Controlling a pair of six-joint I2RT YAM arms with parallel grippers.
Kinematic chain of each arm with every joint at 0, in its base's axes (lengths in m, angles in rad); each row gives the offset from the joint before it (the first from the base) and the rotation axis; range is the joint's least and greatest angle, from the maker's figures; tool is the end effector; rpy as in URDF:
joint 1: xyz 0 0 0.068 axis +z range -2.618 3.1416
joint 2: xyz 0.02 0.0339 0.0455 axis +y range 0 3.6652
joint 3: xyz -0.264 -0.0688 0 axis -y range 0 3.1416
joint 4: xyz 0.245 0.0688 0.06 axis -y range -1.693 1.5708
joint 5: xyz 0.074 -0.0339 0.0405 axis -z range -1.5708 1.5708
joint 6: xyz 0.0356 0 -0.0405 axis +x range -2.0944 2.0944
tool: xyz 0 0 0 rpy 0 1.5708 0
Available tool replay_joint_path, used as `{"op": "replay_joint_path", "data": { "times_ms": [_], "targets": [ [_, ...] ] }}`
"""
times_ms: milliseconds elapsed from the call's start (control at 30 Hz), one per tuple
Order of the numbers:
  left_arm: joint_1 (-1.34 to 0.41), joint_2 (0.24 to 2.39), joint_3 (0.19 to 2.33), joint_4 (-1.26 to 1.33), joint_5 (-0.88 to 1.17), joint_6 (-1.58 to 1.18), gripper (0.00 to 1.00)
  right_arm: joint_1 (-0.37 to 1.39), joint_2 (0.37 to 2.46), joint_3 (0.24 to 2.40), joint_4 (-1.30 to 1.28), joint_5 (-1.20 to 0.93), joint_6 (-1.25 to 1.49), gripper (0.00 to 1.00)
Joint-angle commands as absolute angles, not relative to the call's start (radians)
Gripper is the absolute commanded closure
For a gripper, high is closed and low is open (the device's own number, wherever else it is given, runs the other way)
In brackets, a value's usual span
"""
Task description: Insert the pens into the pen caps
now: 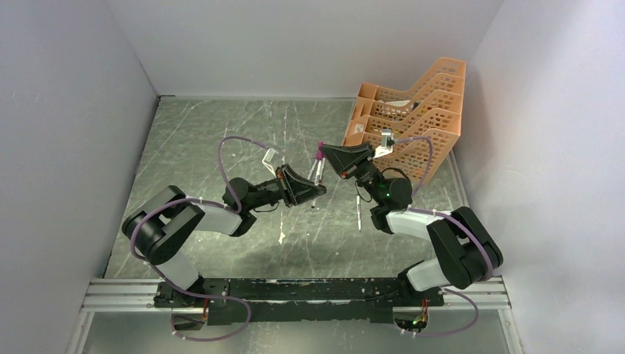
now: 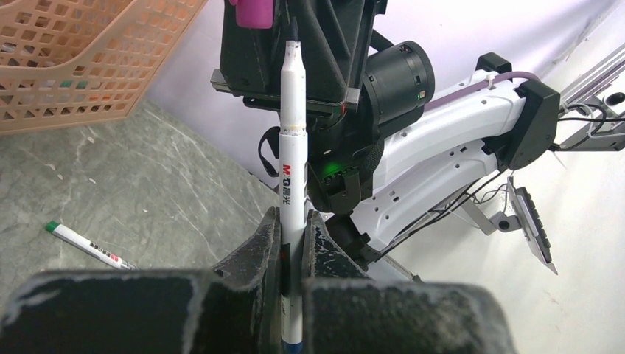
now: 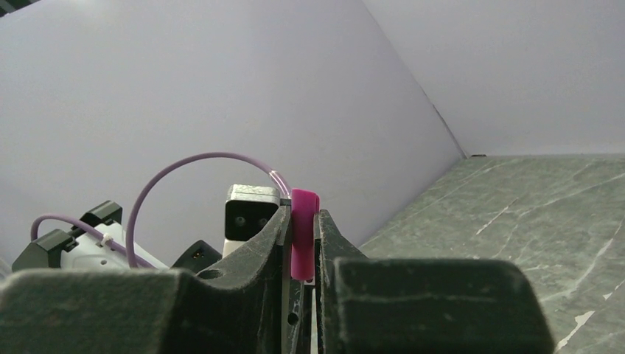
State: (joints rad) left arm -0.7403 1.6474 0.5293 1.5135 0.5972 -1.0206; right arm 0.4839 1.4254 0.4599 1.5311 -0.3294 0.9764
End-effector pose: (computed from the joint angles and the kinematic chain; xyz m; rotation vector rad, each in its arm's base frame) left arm 0.2056 -0.2150 0.2225 0.4299 1.4267 -1.8306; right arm 0.2260 0.1318 0.2651 -0.0547 1.1536 1.4783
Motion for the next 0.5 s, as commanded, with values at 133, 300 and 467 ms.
{"op": "replay_joint_path", "data": {
  "times_ms": [133,300,467],
  "targets": [
    [-0.747,1.643,0.546,1.613,0.613,-1.008,0.93,0.488,1.377,0.485,1.605,-0.341,0.946,1.00],
    [-0.748,1.641,0.552,1.589,0.622,-1.004,0.93,0.487,1.382,0.478,1.613,-0.340,0.948,1.00],
    [-0.748,1.652,0.566,1.586,0.634,-1.019,0.93,0.488,1.382,0.468,1.618,-0.350,0.956,1.00]
  ]
}}
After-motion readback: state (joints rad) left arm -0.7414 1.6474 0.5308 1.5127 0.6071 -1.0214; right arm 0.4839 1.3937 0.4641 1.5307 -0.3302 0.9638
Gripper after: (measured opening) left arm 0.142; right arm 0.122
